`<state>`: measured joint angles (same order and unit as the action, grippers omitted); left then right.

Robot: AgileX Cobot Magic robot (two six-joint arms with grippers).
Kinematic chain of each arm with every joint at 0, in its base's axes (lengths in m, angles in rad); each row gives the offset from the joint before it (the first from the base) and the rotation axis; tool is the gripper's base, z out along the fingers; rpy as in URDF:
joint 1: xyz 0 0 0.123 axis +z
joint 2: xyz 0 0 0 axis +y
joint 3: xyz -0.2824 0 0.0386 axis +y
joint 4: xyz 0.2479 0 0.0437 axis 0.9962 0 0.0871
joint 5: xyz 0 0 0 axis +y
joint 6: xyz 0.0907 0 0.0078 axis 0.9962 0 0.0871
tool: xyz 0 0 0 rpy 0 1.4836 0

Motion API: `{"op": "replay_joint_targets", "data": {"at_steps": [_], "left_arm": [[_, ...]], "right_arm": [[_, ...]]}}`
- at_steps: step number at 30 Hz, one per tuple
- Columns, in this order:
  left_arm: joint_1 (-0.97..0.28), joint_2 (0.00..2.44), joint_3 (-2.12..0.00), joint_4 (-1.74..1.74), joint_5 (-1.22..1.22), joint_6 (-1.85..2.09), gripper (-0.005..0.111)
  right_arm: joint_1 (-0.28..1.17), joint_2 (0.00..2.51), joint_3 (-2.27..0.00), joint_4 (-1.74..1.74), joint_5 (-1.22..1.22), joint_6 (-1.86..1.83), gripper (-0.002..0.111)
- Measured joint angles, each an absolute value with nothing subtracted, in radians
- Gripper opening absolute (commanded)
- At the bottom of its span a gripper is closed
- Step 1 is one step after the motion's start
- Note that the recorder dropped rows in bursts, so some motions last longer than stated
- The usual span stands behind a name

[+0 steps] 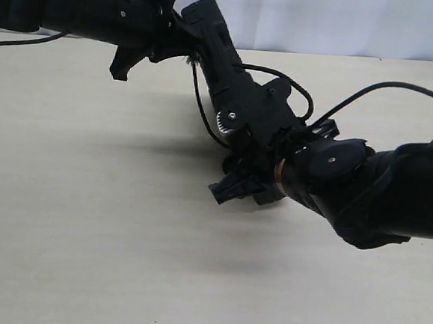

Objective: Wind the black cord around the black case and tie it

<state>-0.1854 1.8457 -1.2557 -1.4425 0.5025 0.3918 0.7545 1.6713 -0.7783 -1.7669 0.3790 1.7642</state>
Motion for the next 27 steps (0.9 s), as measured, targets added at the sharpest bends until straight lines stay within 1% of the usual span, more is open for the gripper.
{"op": "replay_joint_targets", "data": {"at_steps": [2,7,11,16,19,20,21,27], "left_arm": [[-0.185,1.846,-1.256,-1.411,0.484,0.394,0.0],[-0.185,1.846,-1.258,-1.328,0.462,0.394,0.0],[-0.185,1.846,-1.259,-1.258,0.455,0.394,0.0],[-0.185,1.846,-1.259,-1.251,0.454,0.394,0.0],[-0.185,1.846,-1.259,-1.249,0.454,0.394,0.0],[-0.185,1.846,-1.259,-1.249,0.454,0.394,0.0],[-0.185,1.846,-1.259,-1.249,0.454,0.394,0.0],[-0.185,1.846,-1.259,-1.249,0.454,0.394,0.0]], "right_arm": [[0.755,1.671,-0.772,-1.757,0.311,1.779,0.082],[0.755,1.619,-0.77,-1.751,0.19,1.791,0.083],[0.755,1.561,-0.77,-1.751,0.181,1.793,0.083],[0.752,1.495,-0.757,-1.751,0.164,1.793,0.082],[0.709,1.449,-0.756,-1.739,0.138,1.795,0.08],[0.68,1.433,-0.756,-1.727,0.119,1.795,0.079],[0.619,1.41,-0.756,-1.707,0.065,1.795,0.079],[0.25,1.419,-0.858,-1.675,-0.454,1.907,0.079]]}}
